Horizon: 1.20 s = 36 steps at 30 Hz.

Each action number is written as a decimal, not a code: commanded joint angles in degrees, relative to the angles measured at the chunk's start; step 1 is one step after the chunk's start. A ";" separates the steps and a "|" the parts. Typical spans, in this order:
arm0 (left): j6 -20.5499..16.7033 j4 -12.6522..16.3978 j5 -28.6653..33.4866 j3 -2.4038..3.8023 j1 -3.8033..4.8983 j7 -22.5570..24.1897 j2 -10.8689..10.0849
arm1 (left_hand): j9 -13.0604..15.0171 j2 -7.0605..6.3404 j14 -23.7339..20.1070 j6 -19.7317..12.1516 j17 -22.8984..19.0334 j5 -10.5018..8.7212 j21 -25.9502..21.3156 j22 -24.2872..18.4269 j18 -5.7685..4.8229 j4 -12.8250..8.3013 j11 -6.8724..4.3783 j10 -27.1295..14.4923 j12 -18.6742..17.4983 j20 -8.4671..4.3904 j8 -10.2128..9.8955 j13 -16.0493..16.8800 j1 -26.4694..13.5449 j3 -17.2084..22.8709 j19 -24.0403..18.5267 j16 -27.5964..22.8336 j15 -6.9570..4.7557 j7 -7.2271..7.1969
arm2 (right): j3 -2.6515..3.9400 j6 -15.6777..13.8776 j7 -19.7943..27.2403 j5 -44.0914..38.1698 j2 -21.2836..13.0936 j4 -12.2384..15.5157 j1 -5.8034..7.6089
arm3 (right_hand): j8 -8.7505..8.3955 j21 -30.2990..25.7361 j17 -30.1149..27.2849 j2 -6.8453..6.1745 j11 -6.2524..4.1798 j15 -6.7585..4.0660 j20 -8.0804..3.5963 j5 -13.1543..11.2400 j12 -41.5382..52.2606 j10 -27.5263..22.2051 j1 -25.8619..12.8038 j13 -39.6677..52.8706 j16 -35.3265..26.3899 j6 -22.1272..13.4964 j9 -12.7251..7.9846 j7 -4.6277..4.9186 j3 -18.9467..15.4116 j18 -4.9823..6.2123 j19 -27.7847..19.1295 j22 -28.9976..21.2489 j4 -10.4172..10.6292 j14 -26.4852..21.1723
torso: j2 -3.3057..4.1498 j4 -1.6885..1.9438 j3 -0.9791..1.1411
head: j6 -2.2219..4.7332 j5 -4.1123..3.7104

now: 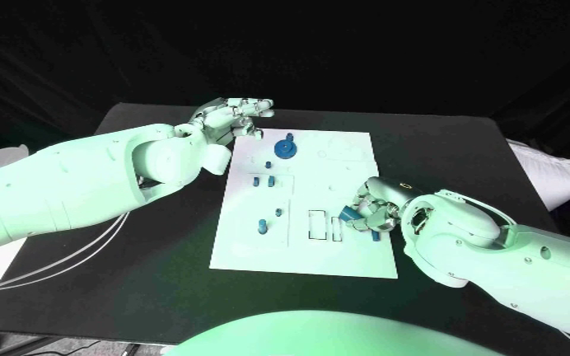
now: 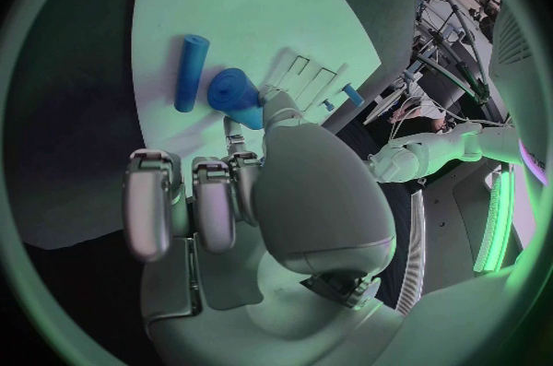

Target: Assemble the parts on the task board

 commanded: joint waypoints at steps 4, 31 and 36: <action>1.14 0.19 -0.10 0.03 0.03 0.27 0.08 | 0.05 0.59 0.01 -0.43 -0.06 -0.14 -0.30 -0.08 1.10 0.02 -0.13 -0.33 0.29 -0.02 0.27 0.07 0.07 -0.27 0.53 0.39 0.44 0.02 | -0.46 -0.47 0.26 2.18 0.17 0.35 -0.57 | 0.25 0.39 13.41 0.12 -0.64 -0.34 -0.40 0.68 0.27 1.81 -3.44 7.92 0.26 2.14 0.60 -1.25 3.14 -0.70 2.25 4.63 0.56 5.52 | -0.02 0.14 0.00 | 0.00 -0.06; 1.08 0.21 -0.10 0.03 0.03 0.27 0.09 | 0.03 0.58 -0.04 -0.55 -0.19 -0.12 -0.34 -0.12 1.10 -0.07 -0.12 -0.50 0.36 -0.03 0.27 0.06 0.24 -0.34 0.56 0.37 0.44 0.04 | 0.29 -9.98 0.90 4.55 0.85 3.71 -0.48 | -0.40 0.92 13.93 -2.43 -1.46 -1.05 -1.06 4.66 0.91 2.53 -7.01 8.80 0.55 4.80 1.35 -2.17 7.17 -0.87 2.53 5.48 3.49 5.63 | -0.02 0.66 -0.09 | 0.21 -0.35; 1.10 0.23 -0.10 0.03 0.03 0.26 0.12 | 0.01 0.59 -0.06 -0.66 -0.22 -0.12 -0.36 -0.14 1.10 -0.10 -0.08 -0.62 0.39 -0.02 0.26 0.04 0.30 -0.40 0.57 0.38 0.46 0.08 | 0.21 -7.29 0.21 8.31 2.01 3.69 -0.50 | -0.57 0.90 13.91 -2.88 -1.41 -1.02 -1.07 5.53 0.83 2.56 -8.25 8.80 0.54 5.17 1.57 -2.14 7.19 -0.86 2.51 5.46 3.76 5.62 | 0.02 0.74 -0.07 | 0.10 -0.36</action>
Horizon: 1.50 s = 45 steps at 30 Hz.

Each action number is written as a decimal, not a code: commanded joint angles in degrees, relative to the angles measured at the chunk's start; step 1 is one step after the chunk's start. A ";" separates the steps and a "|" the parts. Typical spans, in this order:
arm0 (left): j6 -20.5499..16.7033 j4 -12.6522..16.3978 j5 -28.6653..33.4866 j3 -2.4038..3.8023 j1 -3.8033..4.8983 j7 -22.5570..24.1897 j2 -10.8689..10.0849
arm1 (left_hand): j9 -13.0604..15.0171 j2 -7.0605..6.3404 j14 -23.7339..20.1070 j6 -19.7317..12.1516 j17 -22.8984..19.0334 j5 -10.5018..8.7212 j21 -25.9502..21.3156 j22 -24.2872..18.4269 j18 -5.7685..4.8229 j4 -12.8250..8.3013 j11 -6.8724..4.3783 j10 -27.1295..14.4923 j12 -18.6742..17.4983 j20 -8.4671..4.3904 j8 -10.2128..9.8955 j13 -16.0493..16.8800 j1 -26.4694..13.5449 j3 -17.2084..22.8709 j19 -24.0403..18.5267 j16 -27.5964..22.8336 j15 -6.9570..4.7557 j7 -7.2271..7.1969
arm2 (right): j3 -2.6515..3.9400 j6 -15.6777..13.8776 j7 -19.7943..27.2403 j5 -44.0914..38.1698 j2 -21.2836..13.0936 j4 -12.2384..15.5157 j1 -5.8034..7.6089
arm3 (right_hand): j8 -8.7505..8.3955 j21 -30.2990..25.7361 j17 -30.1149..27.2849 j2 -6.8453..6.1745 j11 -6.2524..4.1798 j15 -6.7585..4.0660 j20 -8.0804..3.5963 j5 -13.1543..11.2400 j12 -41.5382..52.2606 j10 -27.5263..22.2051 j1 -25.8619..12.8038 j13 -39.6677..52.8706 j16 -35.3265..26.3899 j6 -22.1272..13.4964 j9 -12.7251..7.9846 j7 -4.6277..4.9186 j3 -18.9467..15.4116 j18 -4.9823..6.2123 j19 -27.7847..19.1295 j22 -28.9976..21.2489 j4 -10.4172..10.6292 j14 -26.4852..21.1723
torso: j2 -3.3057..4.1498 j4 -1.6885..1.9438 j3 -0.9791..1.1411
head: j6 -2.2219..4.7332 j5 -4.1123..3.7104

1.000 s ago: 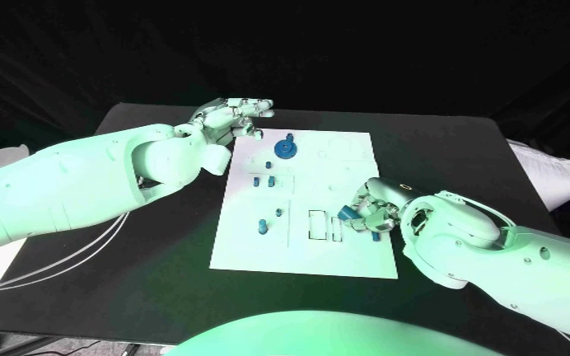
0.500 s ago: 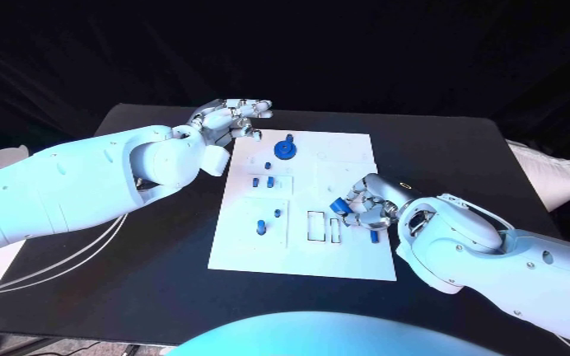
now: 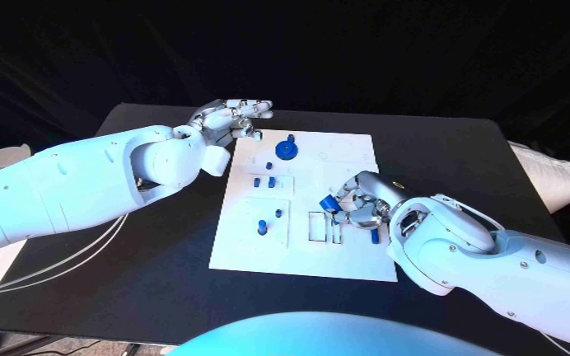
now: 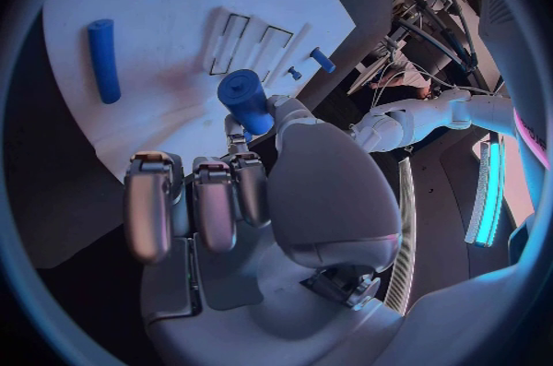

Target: Assemble the parts on the task board

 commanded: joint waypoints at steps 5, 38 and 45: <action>0.97 0.19 -0.10 0.04 0.03 0.30 0.06 | 0.01 0.36 -0.06 -0.44 -0.09 -0.12 -0.36 -0.09 1.10 0.07 0.13 -0.42 0.39 -0.02 0.26 0.06 0.07 -0.24 0.57 0.38 0.46 -0.13 | -0.22 4.85 -0.77 5.50 1.37 -0.43 -0.11 | -0.32 0.18 13.87 -0.13 -0.29 -0.37 -0.44 1.30 -0.02 2.45 -1.91 8.73 0.17 5.05 8.86 -2.61 0.03 -0.85 2.28 5.36 0.30 5.81 | 0.04 0.09 0.00 | -0.11 -0.04; 1.41 0.14 -0.48 0.04 0.04 -0.36 -0.40 | -0.02 0.32 -0.14 -0.78 -0.31 -0.15 -0.49 -0.18 1.06 0.29 0.28 -0.87 0.60 0.04 0.29 0.02 -0.19 -0.71 0.63 0.42 0.57 0.01 | -0.40 10.58 -1.85 1.73 2.59 -2.05 -0.11 | 0.57 -0.28 13.31 1.31 -1.55 -1.40 -1.28 -3.00 -1.20 2.47 -7.85 8.27 -0.21 8.63 11.98 -4.16 -1.49 -0.72 2.12 4.83 0.07 5.69 | 0.02 0.32 0.01 | -0.24 0.06; 1.55 0.19 -0.49 0.04 0.04 -0.40 -0.39 | -0.02 0.32 -0.14 -0.78 -0.31 -0.15 -0.49 -0.18 1.06 0.29 0.28 -0.87 0.60 0.04 0.29 0.02 -0.19 -0.71 0.63 0.42 0.57 0.01 | -0.40 10.39 -1.90 1.24 2.81 -2.23 -0.08 | 0.65 -0.32 13.22 1.31 -1.58 -1.45 -1.41 -7.06 -1.49 2.48 -9.70 8.18 -0.28 8.53 12.89 -4.18 -2.68 -0.73 2.14 4.83 0.32 5.67 | 0.03 0.41 0.01 | -0.16 0.02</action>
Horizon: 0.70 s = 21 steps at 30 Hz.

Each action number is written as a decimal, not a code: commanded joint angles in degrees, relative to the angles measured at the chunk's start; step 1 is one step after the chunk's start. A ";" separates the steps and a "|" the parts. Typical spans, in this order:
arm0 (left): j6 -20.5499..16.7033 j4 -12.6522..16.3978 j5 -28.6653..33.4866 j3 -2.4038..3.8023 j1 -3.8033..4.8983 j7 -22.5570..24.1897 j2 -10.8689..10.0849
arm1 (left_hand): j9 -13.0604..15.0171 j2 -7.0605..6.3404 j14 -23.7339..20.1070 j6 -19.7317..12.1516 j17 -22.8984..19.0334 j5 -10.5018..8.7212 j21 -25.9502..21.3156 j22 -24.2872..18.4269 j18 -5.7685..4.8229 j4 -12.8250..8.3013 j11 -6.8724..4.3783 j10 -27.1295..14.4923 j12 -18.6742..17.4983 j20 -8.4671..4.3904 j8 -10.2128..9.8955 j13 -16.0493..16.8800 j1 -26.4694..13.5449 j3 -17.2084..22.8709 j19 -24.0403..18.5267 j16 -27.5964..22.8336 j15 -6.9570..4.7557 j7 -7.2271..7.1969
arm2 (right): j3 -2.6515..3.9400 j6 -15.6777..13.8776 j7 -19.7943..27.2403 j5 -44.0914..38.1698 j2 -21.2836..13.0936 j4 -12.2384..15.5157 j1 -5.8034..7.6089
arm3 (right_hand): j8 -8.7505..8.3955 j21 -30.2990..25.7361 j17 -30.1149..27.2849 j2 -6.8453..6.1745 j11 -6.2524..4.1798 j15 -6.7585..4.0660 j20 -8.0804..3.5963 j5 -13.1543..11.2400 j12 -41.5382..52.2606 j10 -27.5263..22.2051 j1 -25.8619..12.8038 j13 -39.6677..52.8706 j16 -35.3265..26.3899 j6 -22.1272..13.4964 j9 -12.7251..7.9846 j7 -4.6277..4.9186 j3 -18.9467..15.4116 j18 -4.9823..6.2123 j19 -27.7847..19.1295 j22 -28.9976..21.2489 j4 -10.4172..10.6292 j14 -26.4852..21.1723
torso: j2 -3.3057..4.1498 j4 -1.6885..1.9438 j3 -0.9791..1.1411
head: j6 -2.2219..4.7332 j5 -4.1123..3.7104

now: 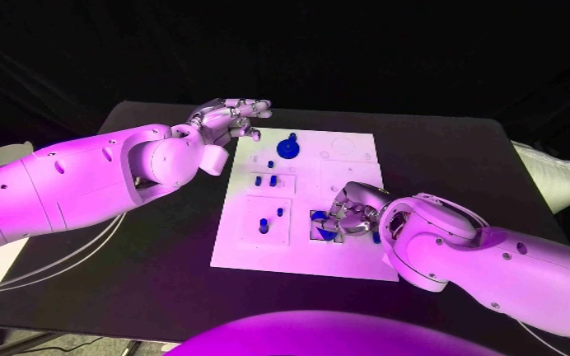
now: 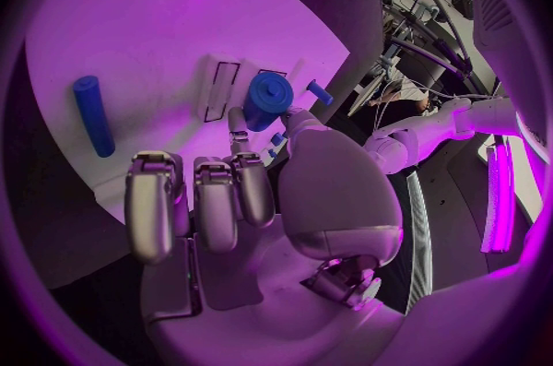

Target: Assemble the parts on the task board

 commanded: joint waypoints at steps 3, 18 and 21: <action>1.27 0.17 -0.31 0.04 0.04 0.08 0.02 | -0.03 0.32 0.04 -0.36 -0.05 -0.15 -0.28 -0.06 1.06 -0.05 0.05 -0.24 0.33 0.05 0.29 0.03 -0.19 -0.38 0.22 0.19 0.39 0.01 | -0.14 1.49 -0.34 -1.45 0.23 -0.03 -0.14 | -0.08 -0.36 13.18 0.06 -0.62 -0.44 -0.60 -4.81 -0.47 2.28 -2.85 8.17 -0.29 3.58 0.83 -3.43 -2.23 -0.71 2.16 4.85 0.02 5.45 | 0.00 0.07 0.01 | 0.05 -0.01; 1.34 0.24 -0.31 0.04 0.04 -0.10 -0.05 | -0.02 0.64 -0.06 -0.50 -0.25 -0.05 -0.37 -0.12 1.07 -0.11 0.06 -0.47 0.51 0.07 0.35 0.02 0.14 -0.32 0.22 0.17 0.42 0.01 | -0.13 0.41 -0.17 -2.59 0.07 0.16 -0.12 | -0.22 -0.52 13.02 0.83 -0.61 -0.45 -0.62 -12.82 -1.08 2.22 -6.92 8.08 -0.42 3.12 2.91 -3.44 -8.02 -0.69 2.15 4.77 0.13 5.42 | -0.01 0.10 0.02 | 0.15 0.00; 1.38 0.23 -0.31 0.04 0.04 -0.10 -0.05 | -0.02 0.64 -0.06 -0.50 -0.25 -0.05 -0.37 -0.12 1.07 -0.11 0.06 -0.47 0.51 0.07 0.35 0.02 0.14 -0.32 0.22 0.17 0.42 0.01 | -0.12 -0.27 -0.06 -2.83 -0.08 0.45 -0.12 | -0.22 -0.52 13.02 0.83 -0.61 -0.45 -0.62 -12.82 -1.08 2.22 -6.92 8.08 -0.42 3.12 2.91 -3.44 -8.02 -0.69 2.15 4.77 0.13 5.42 | 0.00 0.13 0.04 | 0.16 -0.02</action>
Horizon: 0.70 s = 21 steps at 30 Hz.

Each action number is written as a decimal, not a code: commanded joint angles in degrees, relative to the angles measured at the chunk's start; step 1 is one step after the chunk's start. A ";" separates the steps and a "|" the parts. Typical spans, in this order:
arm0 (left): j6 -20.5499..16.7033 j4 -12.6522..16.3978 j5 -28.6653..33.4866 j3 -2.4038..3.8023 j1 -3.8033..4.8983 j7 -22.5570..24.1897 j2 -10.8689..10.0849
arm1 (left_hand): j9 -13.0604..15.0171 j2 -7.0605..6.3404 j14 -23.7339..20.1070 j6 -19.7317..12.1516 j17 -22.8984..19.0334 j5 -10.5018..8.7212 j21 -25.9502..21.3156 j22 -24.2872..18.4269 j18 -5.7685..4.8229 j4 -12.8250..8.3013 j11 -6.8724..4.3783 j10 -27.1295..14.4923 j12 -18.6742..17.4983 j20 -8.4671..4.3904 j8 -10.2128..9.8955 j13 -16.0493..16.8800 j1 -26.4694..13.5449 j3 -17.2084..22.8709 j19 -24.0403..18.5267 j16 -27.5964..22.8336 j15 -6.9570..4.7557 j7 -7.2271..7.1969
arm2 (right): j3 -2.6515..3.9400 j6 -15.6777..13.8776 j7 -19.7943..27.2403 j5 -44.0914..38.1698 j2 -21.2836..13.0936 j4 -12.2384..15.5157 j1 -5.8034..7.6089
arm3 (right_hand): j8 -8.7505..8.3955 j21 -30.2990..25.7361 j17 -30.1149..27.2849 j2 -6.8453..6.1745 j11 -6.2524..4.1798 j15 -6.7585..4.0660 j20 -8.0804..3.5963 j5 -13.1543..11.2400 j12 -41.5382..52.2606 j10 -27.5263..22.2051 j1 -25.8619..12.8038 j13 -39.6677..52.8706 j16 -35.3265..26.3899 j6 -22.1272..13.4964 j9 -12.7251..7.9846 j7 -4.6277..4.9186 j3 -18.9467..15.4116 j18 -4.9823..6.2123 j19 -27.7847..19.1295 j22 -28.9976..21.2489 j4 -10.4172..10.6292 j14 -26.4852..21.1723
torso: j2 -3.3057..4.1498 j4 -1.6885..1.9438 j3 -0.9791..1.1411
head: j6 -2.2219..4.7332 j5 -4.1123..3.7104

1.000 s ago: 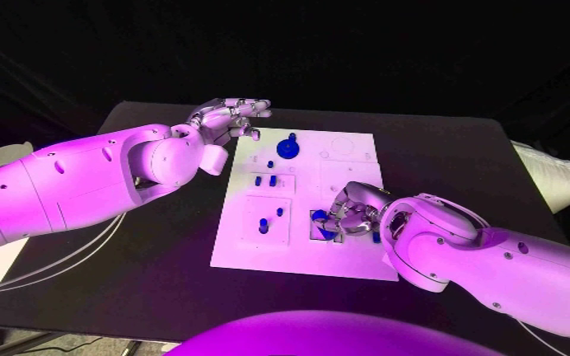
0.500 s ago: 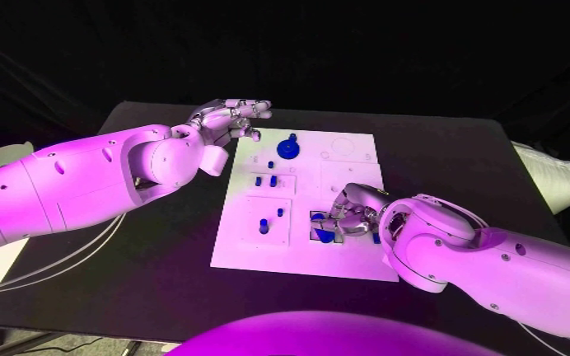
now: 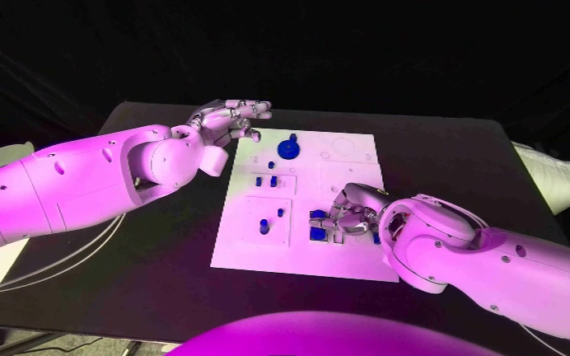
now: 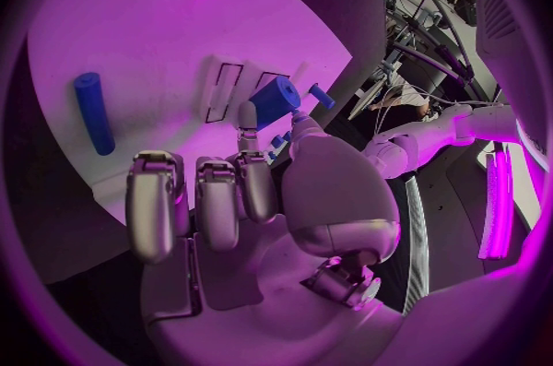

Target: Assemble the parts on the task board

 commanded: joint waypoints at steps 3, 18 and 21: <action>1.23 0.11 -0.23 0.04 0.04 0.15 0.03 | -0.02 0.64 -0.07 -0.50 -0.06 -0.05 -0.37 -0.06 1.06 -0.11 0.07 -0.49 0.12 0.07 0.35 0.02 0.14 -0.32 0.23 0.17 0.42 0.02 | 0.02 -1.30 0.32 -1.69 -0.42 0.87 -0.06 | -0.30 -0.18 13.13 -0.04 0.22 -0.14 -0.21 -0.31 -0.08 2.70 0.01 8.19 -0.14 -0.49 0.22 -0.04 -0.73 -0.74 2.21 4.90 -0.21 5.56 | 0.02 0.06 0.05 | 0.09 -0.04; 1.25 0.07 -0.23 0.03 0.03 -0.09 -0.18 | -0.02 0.89 -0.12 -0.55 -0.16 0.00 -0.43 -0.10 1.07 -0.17 0.07 -0.62 0.27 0.08 0.42 0.02 0.41 -0.22 0.24 0.18 0.41 0.02 | 0.20 0.41 0.97 -3.71 -2.69 3.57 -0.08 | -0.42 -0.04 13.51 -0.19 0.14 -0.22 -0.28 -4.11 0.07 2.92 8.54 8.60 0.09 -0.54 2.13 -0.12 -2.48 -0.80 2.33 5.24 -3.11 5.64 | 0.01 0.00 0.05 | 0.03 -0.04; 1.35 0.05 -0.23 0.03 0.03 -0.02 -0.18 | -0.02 0.80 -0.14 -0.61 -0.19 -0.03 -0.45 -0.11 1.07 -0.14 0.11 -0.68 0.33 0.09 0.44 0.01 0.33 -0.34 0.24 0.20 0.43 0.06 | 0.21 0.97 1.02 -4.04 -2.76 3.61 -0.08 | -0.42 -0.01 13.53 -0.16 0.13 -0.21 -0.28 -4.33 0.08 2.93 8.78 8.62 0.10 -0.52 2.21 -0.12 -2.56 -0.82 2.34 5.30 -3.19 5.65 | 0.00 0.08 0.03 | 0.00 -0.11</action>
